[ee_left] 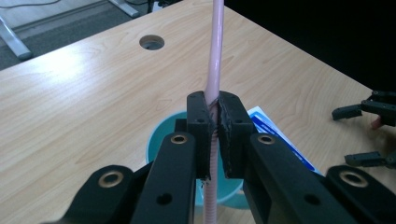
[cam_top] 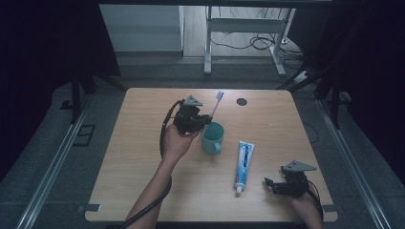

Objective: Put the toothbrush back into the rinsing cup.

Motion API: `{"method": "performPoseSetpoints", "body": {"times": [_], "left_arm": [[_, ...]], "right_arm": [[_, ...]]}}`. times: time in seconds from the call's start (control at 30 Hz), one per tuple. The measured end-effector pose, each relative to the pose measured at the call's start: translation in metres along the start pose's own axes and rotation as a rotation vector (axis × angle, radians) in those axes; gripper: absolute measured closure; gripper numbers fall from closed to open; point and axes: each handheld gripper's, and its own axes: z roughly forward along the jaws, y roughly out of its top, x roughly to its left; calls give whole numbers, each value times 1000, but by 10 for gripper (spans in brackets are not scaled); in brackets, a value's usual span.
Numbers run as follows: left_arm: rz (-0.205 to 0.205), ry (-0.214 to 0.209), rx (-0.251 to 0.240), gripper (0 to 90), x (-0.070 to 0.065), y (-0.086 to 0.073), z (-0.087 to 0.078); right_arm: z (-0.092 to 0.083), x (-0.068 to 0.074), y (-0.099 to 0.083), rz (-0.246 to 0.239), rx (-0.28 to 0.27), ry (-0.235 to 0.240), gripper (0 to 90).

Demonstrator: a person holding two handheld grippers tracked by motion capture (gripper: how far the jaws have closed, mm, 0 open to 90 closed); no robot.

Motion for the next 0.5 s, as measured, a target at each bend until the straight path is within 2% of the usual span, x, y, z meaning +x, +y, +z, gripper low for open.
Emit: {"method": "performPoseSetpoints", "body": {"times": [0.5], "left_arm": [[-1, 35, -36, 842, 1, 10, 13]], "right_arm": [[0, 0, 0, -2, 1, 2, 133]]}}
